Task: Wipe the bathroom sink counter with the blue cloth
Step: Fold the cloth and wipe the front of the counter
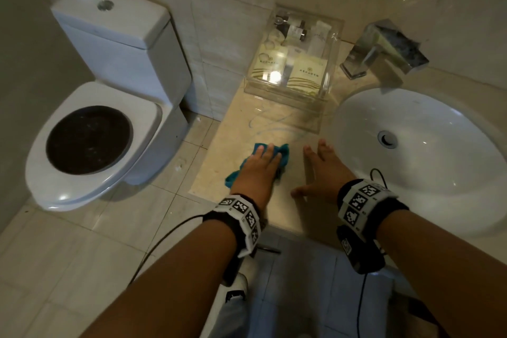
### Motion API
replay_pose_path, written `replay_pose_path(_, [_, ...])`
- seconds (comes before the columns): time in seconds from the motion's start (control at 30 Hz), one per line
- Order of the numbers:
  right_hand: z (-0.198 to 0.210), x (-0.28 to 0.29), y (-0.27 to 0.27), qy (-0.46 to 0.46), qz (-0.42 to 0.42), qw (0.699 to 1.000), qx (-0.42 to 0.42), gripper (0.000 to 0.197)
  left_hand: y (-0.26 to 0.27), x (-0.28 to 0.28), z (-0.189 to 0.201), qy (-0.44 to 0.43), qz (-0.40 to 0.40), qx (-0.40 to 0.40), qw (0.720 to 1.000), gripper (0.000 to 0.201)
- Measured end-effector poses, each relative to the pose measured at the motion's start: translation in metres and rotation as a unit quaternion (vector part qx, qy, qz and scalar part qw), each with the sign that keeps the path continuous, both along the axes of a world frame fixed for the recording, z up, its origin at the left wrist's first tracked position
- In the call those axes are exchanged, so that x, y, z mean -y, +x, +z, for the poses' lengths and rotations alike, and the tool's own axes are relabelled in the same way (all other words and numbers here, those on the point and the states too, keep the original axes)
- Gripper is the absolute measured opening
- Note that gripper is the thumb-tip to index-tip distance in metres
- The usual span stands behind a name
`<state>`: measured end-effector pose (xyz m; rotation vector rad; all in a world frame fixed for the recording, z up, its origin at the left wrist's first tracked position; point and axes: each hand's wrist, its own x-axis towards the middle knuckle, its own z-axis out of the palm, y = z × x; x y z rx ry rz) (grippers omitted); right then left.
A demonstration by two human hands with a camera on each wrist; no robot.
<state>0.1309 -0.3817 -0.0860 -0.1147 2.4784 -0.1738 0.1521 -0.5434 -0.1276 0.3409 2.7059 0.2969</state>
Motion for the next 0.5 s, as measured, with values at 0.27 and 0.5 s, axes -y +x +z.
replay_pose_path(0.27, [-0.001,-0.004,0.000,-0.023,-0.007,1.000,0.004,0.114,-0.025,0.018,0.013,-0.032,0.125,0.007,0.992,0.059])
replay_pose_path(0.5, [0.000,-0.002,0.000,-0.024,-0.006,1.000,-0.015,0.116,0.001,-0.026,0.001,0.079,-0.011,0.010,0.997,0.062])
